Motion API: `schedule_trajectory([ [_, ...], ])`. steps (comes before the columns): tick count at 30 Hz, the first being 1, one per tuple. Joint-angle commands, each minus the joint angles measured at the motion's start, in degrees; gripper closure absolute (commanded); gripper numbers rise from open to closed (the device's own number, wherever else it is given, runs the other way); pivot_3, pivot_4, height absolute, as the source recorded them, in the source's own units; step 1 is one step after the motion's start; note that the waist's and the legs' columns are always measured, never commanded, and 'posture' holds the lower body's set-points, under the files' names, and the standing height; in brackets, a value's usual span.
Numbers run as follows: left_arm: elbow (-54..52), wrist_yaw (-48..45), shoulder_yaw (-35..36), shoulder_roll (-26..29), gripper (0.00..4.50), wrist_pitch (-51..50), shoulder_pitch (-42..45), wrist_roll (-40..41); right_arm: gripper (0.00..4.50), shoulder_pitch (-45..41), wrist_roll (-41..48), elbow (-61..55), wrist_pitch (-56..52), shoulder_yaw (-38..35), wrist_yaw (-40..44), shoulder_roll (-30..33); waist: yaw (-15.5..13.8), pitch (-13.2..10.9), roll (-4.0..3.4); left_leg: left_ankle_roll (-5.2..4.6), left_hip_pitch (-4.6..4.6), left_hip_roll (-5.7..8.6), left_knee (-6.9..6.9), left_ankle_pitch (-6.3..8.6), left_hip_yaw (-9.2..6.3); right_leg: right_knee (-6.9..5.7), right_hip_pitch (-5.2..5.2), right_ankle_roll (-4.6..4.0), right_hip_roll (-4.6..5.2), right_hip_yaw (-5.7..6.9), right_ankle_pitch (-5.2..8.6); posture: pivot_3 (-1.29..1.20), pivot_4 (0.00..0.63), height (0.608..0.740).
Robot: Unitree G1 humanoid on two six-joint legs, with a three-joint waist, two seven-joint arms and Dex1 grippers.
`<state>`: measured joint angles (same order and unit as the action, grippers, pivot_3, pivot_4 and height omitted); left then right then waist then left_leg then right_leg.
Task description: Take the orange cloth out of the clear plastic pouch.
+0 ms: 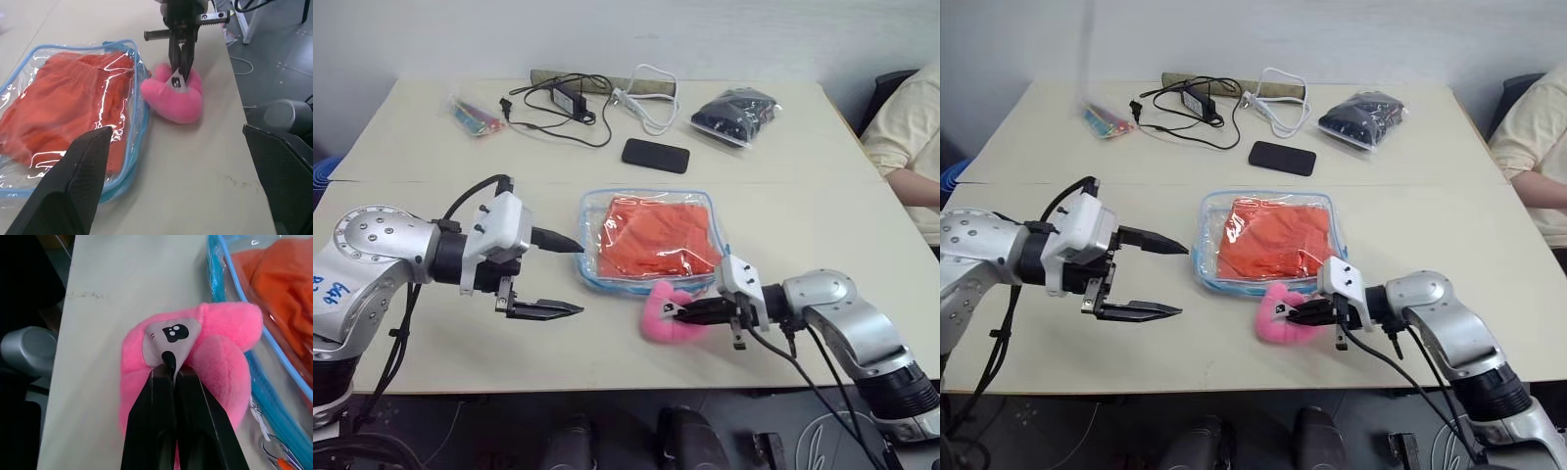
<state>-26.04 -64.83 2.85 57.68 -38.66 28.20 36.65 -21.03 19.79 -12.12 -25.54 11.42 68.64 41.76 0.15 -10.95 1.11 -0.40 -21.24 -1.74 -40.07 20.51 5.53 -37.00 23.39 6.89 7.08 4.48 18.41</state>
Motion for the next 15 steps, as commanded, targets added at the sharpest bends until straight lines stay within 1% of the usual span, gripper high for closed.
schedule_trajectory([
  [1,0.08,0.29,-0.87,-0.47,0.00,1.47,0.61,-1.48,3.47,0.55,-0.72,-0.42,-1.49,1.03,-0.85,0.10,0.08,0.00,0.00,0.00,0.00,0.00,0.00,0.00,0.01,-0.02,0.00,-0.02,-0.05,0.00,-0.01,0.00,0.150,0.740],
  [4,0.25,0.23,-1.98,-1.08,0.00,1.91,0.92,-2.20,2.45,0.67,0.37,-1.17,-3.34,0.42,-0.73,0.54,0.04,0.00,0.00,0.02,0.00,-0.01,0.00,0.00,0.01,-0.01,0.00,-0.05,-0.13,-0.01,-0.03,0.00,0.150,0.740],
  [6,0.62,0.37,-2.99,-1.95,0.00,2.14,1.62,-2.64,1.80,0.94,1.91,-2.66,-5.00,-1.29,-0.81,1.20,-0.05,0.00,0.00,0.02,0.00,-0.03,0.00,0.00,0.01,0.00,0.00,-0.06,-0.13,-0.03,-0.03,0.00,0.150,0.740],
  [11,3.22,0.08,-7.50,-6.08,0.00,3.79,4.75,-5.22,0.04,1.62,4.97,-7.93,-5.73,-6.10,-1.23,3.32,-0.25,0.00,0.00,0.02,-0.04,-0.01,-0.03,0.00,-0.01,0.00,-0.01,-0.07,-0.11,-0.01,-0.04,0.00,0.150,0.740],
  [15,7.04,0.65,-13.25,-12.74,0.00,6.36,9.06,-8.99,0.04,0.30,10.72,-12.10,-9.61,-12.62,-0.82,6.56,-0.61,0.00,0.00,0.01,-0.04,0.02,-0.03,0.00,0.00,0.00,-0.01,-0.06,-0.11,-0.01,-0.05,0.00,0.150,0.740],
])
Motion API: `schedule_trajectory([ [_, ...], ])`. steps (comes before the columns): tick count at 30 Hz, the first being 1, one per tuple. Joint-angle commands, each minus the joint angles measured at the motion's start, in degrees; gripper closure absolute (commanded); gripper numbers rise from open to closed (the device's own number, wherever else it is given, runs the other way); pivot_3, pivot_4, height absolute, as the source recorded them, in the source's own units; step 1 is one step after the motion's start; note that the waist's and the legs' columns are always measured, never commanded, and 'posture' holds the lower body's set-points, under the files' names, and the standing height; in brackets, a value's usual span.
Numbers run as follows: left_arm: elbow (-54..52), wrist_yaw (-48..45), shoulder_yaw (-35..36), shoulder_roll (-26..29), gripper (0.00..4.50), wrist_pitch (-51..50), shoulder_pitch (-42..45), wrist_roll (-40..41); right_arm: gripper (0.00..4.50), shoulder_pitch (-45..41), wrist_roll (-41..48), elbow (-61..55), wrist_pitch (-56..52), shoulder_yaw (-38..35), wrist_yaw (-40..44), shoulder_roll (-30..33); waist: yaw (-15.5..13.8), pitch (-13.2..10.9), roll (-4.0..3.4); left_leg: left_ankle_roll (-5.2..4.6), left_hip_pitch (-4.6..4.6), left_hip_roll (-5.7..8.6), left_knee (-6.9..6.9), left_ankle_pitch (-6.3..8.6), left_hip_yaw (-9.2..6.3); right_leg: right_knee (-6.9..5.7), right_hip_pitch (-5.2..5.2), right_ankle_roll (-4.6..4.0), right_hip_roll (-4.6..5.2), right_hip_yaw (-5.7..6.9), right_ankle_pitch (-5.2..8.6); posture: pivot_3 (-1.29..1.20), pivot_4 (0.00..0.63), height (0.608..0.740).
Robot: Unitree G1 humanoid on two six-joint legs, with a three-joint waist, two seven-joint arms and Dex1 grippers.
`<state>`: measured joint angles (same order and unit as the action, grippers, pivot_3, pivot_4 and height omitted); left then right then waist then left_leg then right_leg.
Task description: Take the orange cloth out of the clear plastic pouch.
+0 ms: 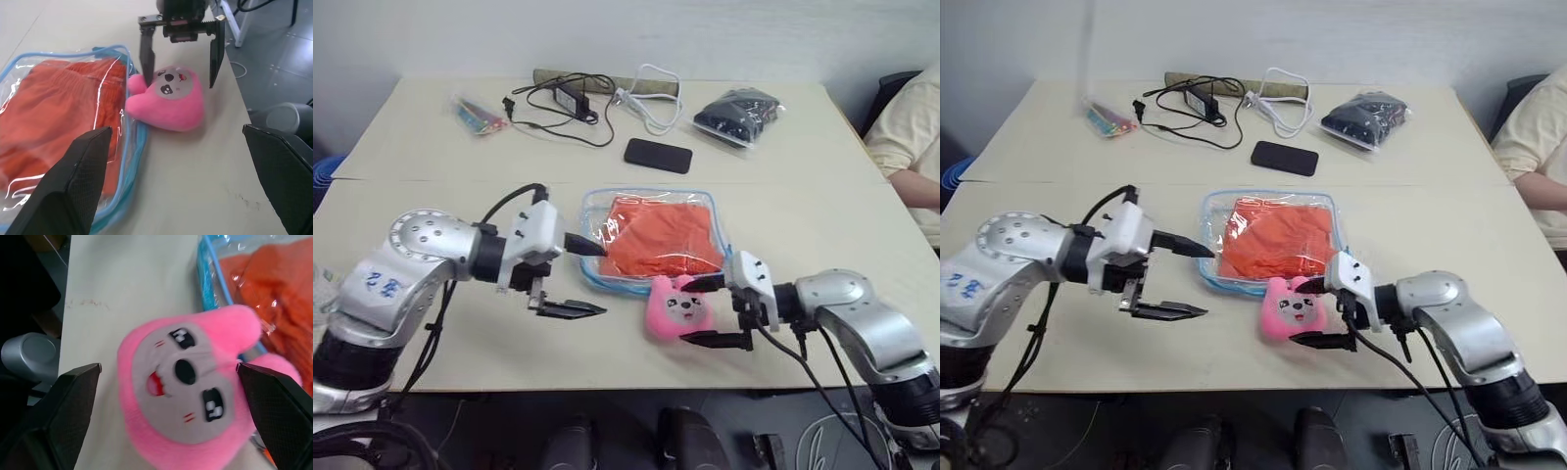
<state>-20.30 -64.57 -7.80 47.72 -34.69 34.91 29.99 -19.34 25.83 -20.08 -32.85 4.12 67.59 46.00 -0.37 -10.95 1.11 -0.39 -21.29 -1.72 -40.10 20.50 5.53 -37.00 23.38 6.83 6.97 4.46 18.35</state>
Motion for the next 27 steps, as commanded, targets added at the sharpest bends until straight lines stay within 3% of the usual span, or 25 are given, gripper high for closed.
schedule_trajectory([
  [1,2.45,0.92,-3.94,-4.77,0.00,3.02,3.40,-3.45,0.04,-1.99,6.12,-4.65,-3.63,-6.91,0.26,3.39,-0.18,0.00,0.00,0.00,0.00,0.02,0.00,0.00,0.01,0.00,0.00,0.00,0.00,0.00,0.00,0.00,0.150,0.740],
  [6,5.58,0.28,-10.15,-10.85,0.00,6.63,5.20,-8.55,0.04,-3.72,5.92,-3.37,-2.40,-10.78,1.59,9.34,-0.36,0.00,0.00,0.00,-0.01,0.01,0.01,0.00,0.02,0.01,-0.01,-0.01,-0.12,0.00,-0.02,0.00,0.150,0.740],
  [9,7.48,-0.31,-14.39,-13.29,0.00,9.46,4.54,-12.08,0.04,-4.34,-4.81,3.06,10.24,-7.17,1.12,11.58,-0.36,0.00,0.00,0.00,0.00,0.00,0.03,0.00,0.04,0.05,0.00,-0.03,-0.18,-0.02,-0.03,0.00,0.150,0.740],
  [13,11.00,-0.07,-17.43,-16.92,0.00,11.45,3.70,-14.79,0.04,-8.00,-17.52,13.95,27.32,-0.85,-1.66,9.95,-0.28,0.00,0.00,0.00,0.03,0.03,-0.03,0.00,0.12,0.15,0.01,-0.04,-0.16,-0.09,-0.04,0.00,0.150,0.740],
  [17,13.98,-0.45,-18.94,-18.73,0.00,14.09,3.30,-17.70,0.04,-11.12,-23.54,21.51,38.53,2.77,-2.93,7.70,-0.03,0.00,0.00,0.02,-0.01,-0.02,-0.02,-0.01,0.12,0.07,0.08,-0.04,-0.19,-0.08,-0.04,0.00,0.150,0.740],
  [20,15.72,-0.16,-19.55,-19.46,0.60,15.77,2.50,-19.63,0.00,-13.45,-28.20,26.77,46.84,5.29,-4.57,6.16,0.38,0.00,0.00,0.03,-0.02,-0.03,-0.02,-0.01,0.11,0.02,0.07,-0.04,-0.18,-0.06,-0.05,0.00,0.150,0.740],
  [23,16.21,0.21,-19.16,-19.53,1.56,16.14,1.72,-20.77,0.00,-15.23,-28.71,30.04,50.24,5.65,-4.97,4.70,0.47,0.00,0.00,0.03,-0.02,-0.05,-0.03,-0.01,0.08,0.02,0.05,-0.04,-0.18,-0.04,-0.05,0.00,0.150,0.740],
  [27,16.48,1.03,-18.07,-19.86,2.85,15.98,1.28,-21.52,0.94,-16.40,-28.86,33.02,53.29,6.16,-3.72,4.51,0.45,0.00,-0.01,0.02,-0.02,-0.11,-0.03,-0.02,0.05,0.00,0.03,-0.04,-0.13,-0.01,-0.05,0.00,0.150,0.740],
])
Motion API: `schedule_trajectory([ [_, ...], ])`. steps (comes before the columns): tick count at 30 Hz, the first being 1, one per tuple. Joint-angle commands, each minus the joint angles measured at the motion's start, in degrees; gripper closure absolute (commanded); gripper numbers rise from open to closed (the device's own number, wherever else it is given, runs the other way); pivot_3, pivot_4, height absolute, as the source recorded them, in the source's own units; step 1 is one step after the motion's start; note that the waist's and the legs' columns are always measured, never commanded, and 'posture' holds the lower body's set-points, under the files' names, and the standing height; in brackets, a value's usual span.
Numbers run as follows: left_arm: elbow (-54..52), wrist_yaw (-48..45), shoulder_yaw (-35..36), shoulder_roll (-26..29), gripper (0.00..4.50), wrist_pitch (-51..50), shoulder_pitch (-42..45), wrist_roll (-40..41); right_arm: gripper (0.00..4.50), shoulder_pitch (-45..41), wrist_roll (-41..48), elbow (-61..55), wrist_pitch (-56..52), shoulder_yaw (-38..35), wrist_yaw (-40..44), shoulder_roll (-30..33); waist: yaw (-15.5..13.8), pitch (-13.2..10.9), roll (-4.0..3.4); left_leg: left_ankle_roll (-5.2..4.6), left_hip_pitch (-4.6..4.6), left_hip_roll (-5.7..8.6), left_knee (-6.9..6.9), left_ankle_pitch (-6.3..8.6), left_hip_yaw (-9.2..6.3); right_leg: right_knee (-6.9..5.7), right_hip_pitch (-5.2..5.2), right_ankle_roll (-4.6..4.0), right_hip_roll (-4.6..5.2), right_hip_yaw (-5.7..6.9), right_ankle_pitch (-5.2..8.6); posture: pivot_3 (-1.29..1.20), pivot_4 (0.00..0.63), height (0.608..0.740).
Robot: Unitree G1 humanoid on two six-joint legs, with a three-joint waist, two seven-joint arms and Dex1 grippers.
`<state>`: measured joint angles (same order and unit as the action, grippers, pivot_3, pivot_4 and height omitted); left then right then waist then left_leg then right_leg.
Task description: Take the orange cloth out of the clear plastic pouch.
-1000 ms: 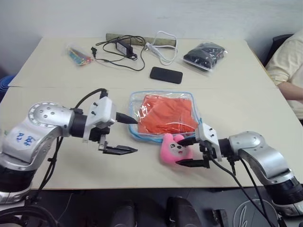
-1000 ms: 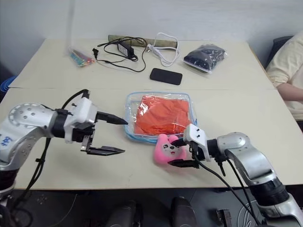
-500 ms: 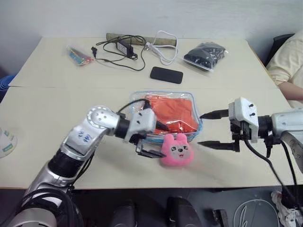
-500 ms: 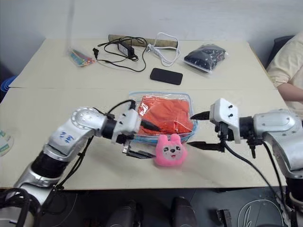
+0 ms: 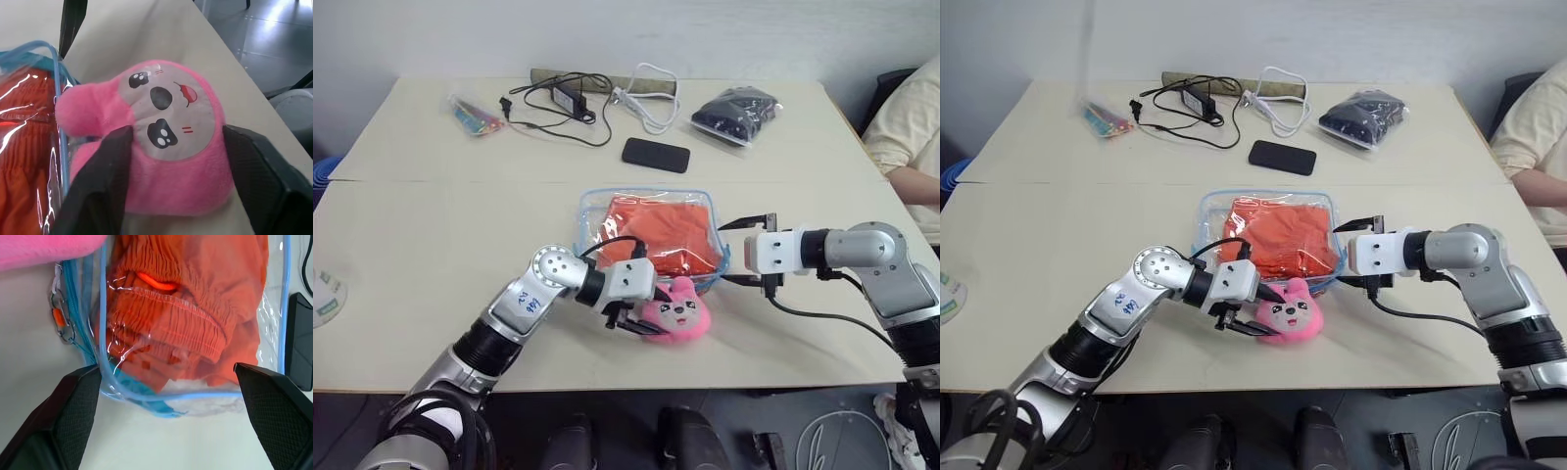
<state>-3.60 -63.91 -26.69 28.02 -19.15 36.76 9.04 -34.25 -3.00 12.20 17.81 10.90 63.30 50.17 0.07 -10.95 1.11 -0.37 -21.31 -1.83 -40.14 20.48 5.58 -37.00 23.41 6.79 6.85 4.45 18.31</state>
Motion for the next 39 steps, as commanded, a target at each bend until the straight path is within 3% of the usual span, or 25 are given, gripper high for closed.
schedule_trajectory([
  [1,-0.23,0.60,1.12,-0.30,3.15,0.23,-0.63,-0.58,1.29,-1.41,-0.18,1.52,3.62,-0.48,0.81,0.40,0.00,0.00,0.00,-0.01,0.00,-0.03,-0.01,0.00,0.00,0.00,0.00,0.00,0.02,0.00,0.00,0.00,0.150,0.740],
  [5,-0.83,1.58,2.23,-1.07,4.40,-1.02,-0.81,-0.30,2.78,-0.87,0.65,3.07,5.24,-0.53,1.78,-0.13,0.02,0.00,0.00,-0.01,0.01,-0.05,-0.01,0.00,-0.03,-0.01,-0.02,0.00,0.02,0.02,0.00,0.00,0.150,0.740],
  [10,-3.00,2.15,3.22,-0.96,4.50,-2.51,-2.01,0.23,4.45,-0.16,1.30,3.86,6.97,-0.06,4.04,-0.24,0.02,0.00,0.00,-0.01,0.01,-0.06,-0.01,0.00,-0.04,-0.03,-0.02,0.00,0.01,0.03,0.00,0.00,0.150,0.740],
  [18,-13.97,5.52,10.69,5.72,4.50,-10.69,-11.06,2.64,4.48,0.32,-0.83,5.89,10.43,0.17,5.54,0.68,0.21,0.01,-0.01,-0.01,0.03,-0.21,0.00,0.00,-0.05,-0.02,-0.03,0.00,0.02,0.01,0.00,0.00,0.150,0.740],
  [26,-25.69,8.73,32.40,16.78,4.50,-19.85,-28.73,10.91,4.48,-0.17,-0.13,8.80,15.20,-0.75,5.77,1.96,0.80,-0.02,-0.06,0.00,0.06,-0.25,0.04,-0.01,-0.09,0.13,-0.04,-0.02,0.15,0.04,0.01,0.00,0.150,0.740],
  [32,-18.07,9.42,47.22,21.83,4.50,-19.59,-33.84,12.93,4.48,0.07,1.70,9.65,15.62,-1.19,7.46,3.20,0.45,-0.04,-0.10,-0.05,0.07,0.01,0.03,-0.05,-0.18,0.11,-0.08,-0.05,0.57,0.32,0.03,0.00,0.150,0.740],
  [39,-14.23,13.14,45.18,20.04,4.50,-18.59,-30.06,13.44,4.48,-0.43,2.74,9.72,14.37,-0.64,8.21,2.39,0.27,-0.05,-0.11,-0.07,0.06,0.09,0.05,-0.05,-0.17,0.10,-0.11,-0.04,0.62,0.38,0.02,0.00,0.150,0.740],
])
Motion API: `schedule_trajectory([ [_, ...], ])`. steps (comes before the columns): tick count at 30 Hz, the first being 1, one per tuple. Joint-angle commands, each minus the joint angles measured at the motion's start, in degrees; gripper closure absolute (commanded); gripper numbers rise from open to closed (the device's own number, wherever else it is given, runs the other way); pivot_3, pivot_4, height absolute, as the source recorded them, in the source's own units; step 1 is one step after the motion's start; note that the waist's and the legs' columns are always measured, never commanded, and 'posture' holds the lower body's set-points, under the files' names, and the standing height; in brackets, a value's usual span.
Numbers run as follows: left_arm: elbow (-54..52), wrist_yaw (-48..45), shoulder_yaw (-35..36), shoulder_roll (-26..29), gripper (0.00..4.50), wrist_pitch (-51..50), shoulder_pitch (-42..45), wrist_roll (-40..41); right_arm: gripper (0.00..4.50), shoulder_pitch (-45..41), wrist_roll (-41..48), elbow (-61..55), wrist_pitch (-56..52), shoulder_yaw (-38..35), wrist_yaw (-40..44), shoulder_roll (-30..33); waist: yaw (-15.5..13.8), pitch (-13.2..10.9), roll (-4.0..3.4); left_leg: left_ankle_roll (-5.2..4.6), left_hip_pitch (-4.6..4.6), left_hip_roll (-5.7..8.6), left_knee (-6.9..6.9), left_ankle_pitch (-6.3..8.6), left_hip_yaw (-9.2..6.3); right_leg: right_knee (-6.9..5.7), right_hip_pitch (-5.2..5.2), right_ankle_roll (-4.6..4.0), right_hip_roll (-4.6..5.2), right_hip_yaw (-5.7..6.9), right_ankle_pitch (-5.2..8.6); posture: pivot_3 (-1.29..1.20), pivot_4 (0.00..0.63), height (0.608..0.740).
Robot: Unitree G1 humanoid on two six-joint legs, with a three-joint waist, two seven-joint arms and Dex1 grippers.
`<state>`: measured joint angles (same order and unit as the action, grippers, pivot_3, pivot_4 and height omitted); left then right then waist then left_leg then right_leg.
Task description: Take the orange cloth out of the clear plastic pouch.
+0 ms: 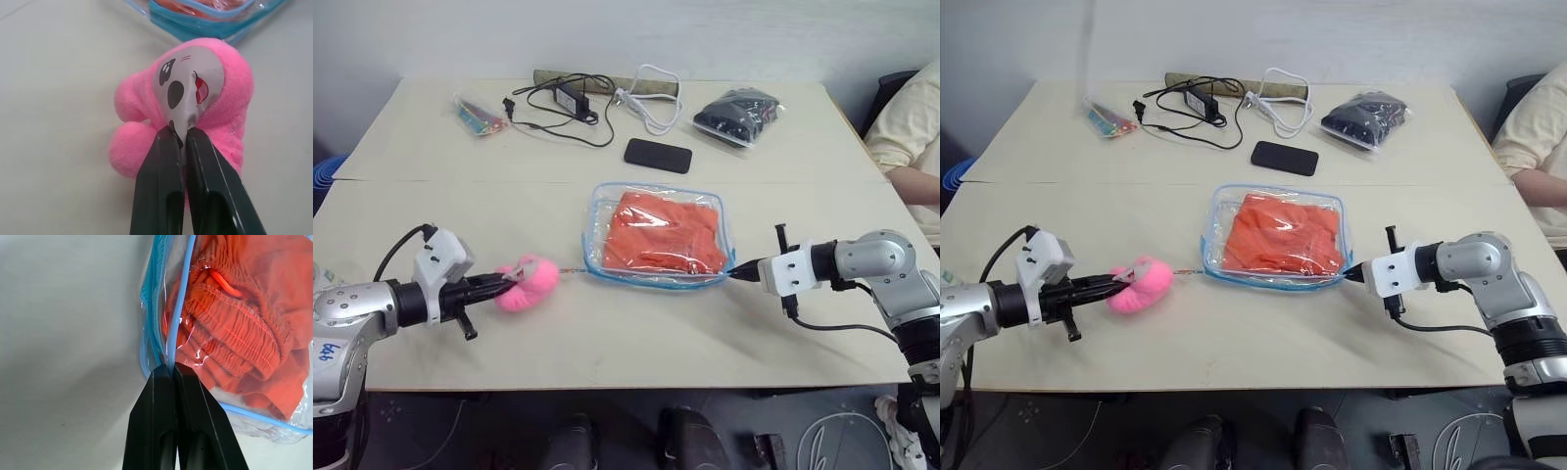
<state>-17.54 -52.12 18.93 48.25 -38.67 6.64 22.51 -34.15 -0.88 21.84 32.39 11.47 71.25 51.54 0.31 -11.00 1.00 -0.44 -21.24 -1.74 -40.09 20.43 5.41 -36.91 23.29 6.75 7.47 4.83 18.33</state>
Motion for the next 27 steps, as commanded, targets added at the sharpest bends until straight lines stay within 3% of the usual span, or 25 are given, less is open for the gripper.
schedule_trajectory([
  [1,-0.43,1.44,-1.06,-0.35,4.50,1.22,-0.37,-0.26,4.48,-0.39,1.16,-0.19,-1.19,-1.28,0.59,0.94,0.04,0.00,0.00,0.00,0.00,-0.01,0.01,0.00,-0.01,-0.02,0.01,0.00,-0.01,0.01,0.00,0.00,0.150,0.740],
  [3,-0.69,1.32,-1.84,-0.54,4.50,1.57,-1.27,-0.15,4.28,0.05,2.62,-1.20,-3.37,-1.51,1.55,0.95,0.08,0.00,0.00,0.00,0.00,-0.01,0.03,0.00,0.00,-0.02,0.01,0.00,-0.02,0.01,0.00,0.00,0.150,0.740],
  [7,-1.12,2.28,-1.45,-1.66,3.47,-0.21,-2.37,1.87,3.32,2.05,6.64,-5.30,-10.06,-2.63,3.88,1.48,0.16,0.00,0.00,0.00,0.00,-0.04,0.04,0.00,-0.01,-0.02,0.01,0.00,-0.03,0.01,0.00,0.00,0.150,0.740],
  [12,-2.49,0.78,1.08,-0.86,1.92,-0.80,-5.44,4.87,1.60,6.88,11.89,-11.86,-18.49,-6.19,4.34,3.24,0.03,0.00,0.00,0.00,0.00,-0.02,0.03,0.00,-0.01,-0.01,0.01,0.00,0.02,0.01,0.00,0.00,0.150,0.740],
  [17,-3.37,-2.45,5.48,2.74,0.40,1.25,-7.96,6.36,0.01,13.14,21.75,-20.88,-34.55,-12.35,2.60,3.59,-0.15,0.00,0.00,0.00,0.00,-0.03,0.03,0.00,-0.04,0.03,0.01,0.00,0.05,0.02,0.00,0.00,0.150,0.740],
  [18,-3.52,-4.39,6.18,4.78,0.08,1.09,-7.28,7.13,0.00,14.76,23.98,-23.07,-38.53,-13.86,1.24,3.27,-0.14,0.00,0.00,0.00,0.00,-0.03,0.03,0.00,-0.06,0.01,0.00,-0.01,0.05,0.03,0.00,0.00,0.150,0.740],
  [23,-7.03,-12.89,4.87,14.37,0.03,-0.55,1.15,13.47,0.00,22.40,35.64,-35.42,-57.64,-19.17,-3.40,3.65,-0.47,-0.01,-0.03,0.00,-0.03,0.00,0.03,0.00,-0.16,0.07,-0.05,-0.03,0.10,0.12,-0.01,0.00,0.150,0.740],
  [25,-7.89,-12.78,1.89,15.56,0.03,-0.86,6.37,14.73,0.00,24.15,38.88,-39.44,-61.98,-20.84,-5.79,2.85,-0.30,0.02,-0.15,-0.03,-0.02,0.05,0.08,0.02,-0.12,0.10,-0.08,-0.03,0.13,0.07,-0.01,0.00,0.150,0.740],
  [27,-8.14,-9.51,-5.84,13.59,0.03,1.97,14.22,10.13,0.00,25.44,42.52,-43.24,-65.86,-22.08,-8.40,1.67,-0.32,0.01,-0.16,-0.04,0.00,0.06,0.10,0.02,-0.11,0.09,-0.10,-0.02,0.08,0.08,-0.02,0.00,0.150,0.740],
])
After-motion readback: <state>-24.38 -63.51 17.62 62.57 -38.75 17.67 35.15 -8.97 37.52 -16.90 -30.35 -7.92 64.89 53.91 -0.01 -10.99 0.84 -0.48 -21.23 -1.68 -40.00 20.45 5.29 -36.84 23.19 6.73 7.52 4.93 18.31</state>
